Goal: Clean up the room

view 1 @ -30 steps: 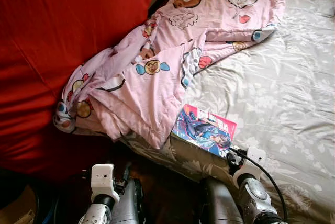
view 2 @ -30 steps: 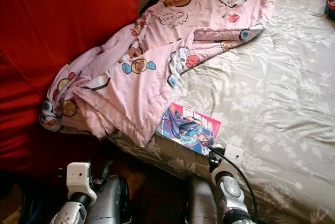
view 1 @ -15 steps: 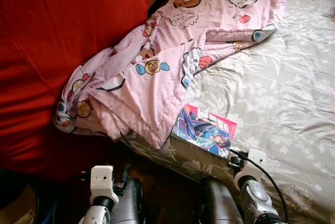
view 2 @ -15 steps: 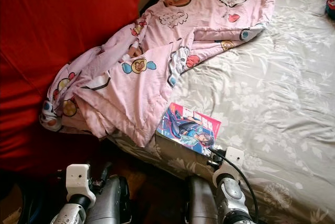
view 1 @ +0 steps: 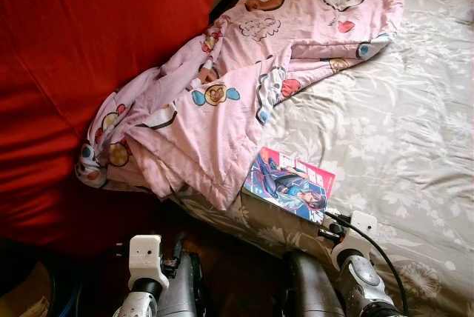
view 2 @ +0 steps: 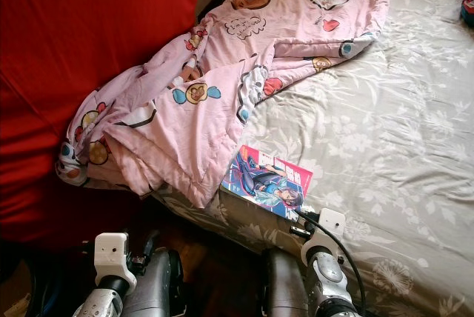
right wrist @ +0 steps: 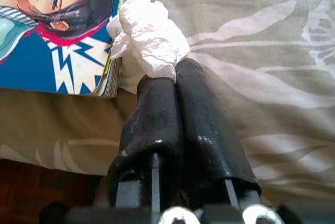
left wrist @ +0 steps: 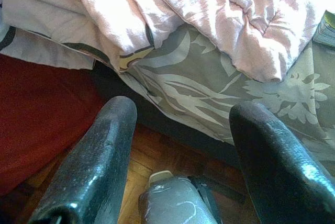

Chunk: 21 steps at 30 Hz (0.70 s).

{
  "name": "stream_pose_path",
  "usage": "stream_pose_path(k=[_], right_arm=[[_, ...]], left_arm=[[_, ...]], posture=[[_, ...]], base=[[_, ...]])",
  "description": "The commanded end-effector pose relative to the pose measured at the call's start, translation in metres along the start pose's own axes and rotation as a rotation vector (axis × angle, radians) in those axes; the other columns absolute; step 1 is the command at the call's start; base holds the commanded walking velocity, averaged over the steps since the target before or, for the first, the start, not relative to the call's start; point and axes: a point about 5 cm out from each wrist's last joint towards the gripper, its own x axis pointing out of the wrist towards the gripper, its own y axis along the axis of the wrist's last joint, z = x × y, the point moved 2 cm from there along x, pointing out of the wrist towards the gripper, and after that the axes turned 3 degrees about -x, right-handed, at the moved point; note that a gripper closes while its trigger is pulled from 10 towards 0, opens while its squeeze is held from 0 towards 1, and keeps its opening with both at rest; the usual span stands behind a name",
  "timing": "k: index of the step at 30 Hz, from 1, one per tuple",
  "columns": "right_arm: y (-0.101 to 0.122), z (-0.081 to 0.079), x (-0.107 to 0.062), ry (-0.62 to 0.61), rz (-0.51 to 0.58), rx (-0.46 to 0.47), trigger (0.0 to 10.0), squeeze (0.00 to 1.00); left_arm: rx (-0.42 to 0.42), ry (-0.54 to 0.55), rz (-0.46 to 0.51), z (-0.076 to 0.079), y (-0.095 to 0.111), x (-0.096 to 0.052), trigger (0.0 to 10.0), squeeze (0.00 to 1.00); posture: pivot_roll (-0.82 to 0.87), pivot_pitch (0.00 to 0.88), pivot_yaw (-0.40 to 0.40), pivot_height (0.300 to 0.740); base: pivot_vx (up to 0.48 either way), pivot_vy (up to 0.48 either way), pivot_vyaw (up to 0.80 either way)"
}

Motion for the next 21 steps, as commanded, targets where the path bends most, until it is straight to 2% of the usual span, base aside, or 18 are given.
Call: stream_pose_path(k=[1,8,13,21], right_arm=[[-0.007,0.007,-0.003,-0.025,-0.002,-0.006,0.0,0.00],[0.013,0.009,-0.001,-0.035,0.110,-0.036,0.0,0.00],[0.029,0.003,-0.002,-0.006,0.219,-0.080,0.0,0.00],[0.029,-0.006,-0.010,0.038,0.299,-0.112,0.0,0.00]], left_arm=[[0.015,0.006,-0.030,-0.003,-0.009,-0.005,10.0,0.00],[0.015,0.007,-0.036,-0.003,-0.011,-0.004,10.0,0.00],[0.016,0.009,-0.040,-0.004,-0.014,-0.003,10.0,0.00],[0.012,0.007,-0.043,-0.003,-0.016,-0.002,10.0,0.00]], posture=[[-0.01,0.255,0.020,0.614],[-0.02,0.250,0.016,0.614],[-0.02,0.248,0.011,0.614],[-0.03,0.245,0.006,0.614]], base=[[0.000,0.000,0.00],[0.000,0.000,0.00],[0.000,0.000,0.00],[0.000,0.000,0.00]])
